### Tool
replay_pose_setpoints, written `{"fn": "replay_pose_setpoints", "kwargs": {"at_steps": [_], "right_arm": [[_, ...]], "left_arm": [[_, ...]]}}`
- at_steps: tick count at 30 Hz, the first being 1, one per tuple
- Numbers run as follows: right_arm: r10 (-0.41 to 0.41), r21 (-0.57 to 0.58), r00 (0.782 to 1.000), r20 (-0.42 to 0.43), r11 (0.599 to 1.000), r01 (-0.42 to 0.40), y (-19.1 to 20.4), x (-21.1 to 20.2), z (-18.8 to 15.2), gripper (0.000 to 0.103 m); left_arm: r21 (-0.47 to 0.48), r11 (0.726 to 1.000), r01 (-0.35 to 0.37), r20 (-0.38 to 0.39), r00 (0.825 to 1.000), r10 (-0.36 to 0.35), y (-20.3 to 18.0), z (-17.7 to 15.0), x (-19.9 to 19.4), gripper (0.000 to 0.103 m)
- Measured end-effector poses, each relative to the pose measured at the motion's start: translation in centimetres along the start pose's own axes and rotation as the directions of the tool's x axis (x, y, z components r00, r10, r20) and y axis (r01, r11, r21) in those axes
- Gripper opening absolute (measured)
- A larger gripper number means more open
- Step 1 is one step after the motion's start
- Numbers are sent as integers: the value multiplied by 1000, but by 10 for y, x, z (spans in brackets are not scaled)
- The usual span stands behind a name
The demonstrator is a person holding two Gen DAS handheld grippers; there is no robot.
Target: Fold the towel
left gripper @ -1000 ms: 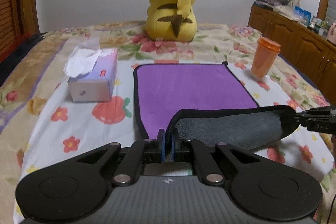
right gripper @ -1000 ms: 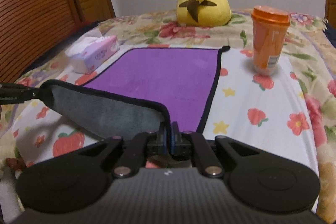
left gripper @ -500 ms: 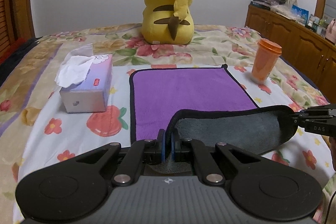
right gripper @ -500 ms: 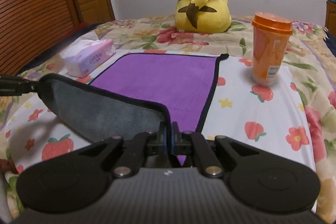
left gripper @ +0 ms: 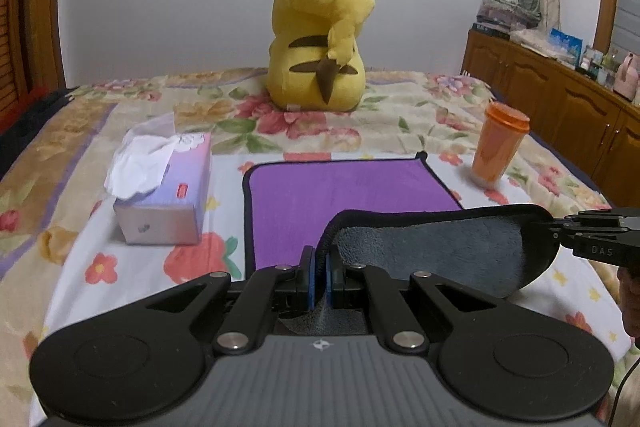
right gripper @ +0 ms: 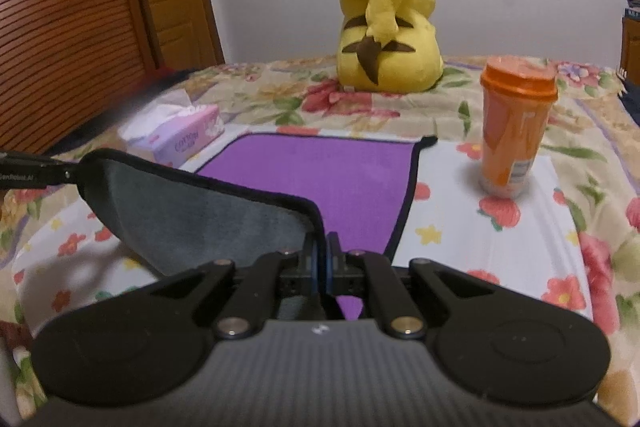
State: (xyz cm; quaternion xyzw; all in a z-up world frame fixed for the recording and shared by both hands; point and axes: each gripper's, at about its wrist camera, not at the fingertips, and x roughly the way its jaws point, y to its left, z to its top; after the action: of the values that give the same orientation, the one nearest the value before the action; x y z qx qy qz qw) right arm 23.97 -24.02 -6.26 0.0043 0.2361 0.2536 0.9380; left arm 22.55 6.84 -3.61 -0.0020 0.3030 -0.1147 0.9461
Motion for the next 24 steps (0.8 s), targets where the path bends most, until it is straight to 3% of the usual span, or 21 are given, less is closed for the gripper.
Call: {"fn": "replay_pose_setpoints", "kwargs": {"at_steps": [13,24], "right_arm": [[-7,-68,998,67,998,11,3,0,25,5],[-25,-105,998,65,994,32,-5,20,40,5]], "left_arm": [[38,999,-1,43,999,0,-2,24,8,8],[67,998,-11,47,999,8,0,46,30,8]]}}
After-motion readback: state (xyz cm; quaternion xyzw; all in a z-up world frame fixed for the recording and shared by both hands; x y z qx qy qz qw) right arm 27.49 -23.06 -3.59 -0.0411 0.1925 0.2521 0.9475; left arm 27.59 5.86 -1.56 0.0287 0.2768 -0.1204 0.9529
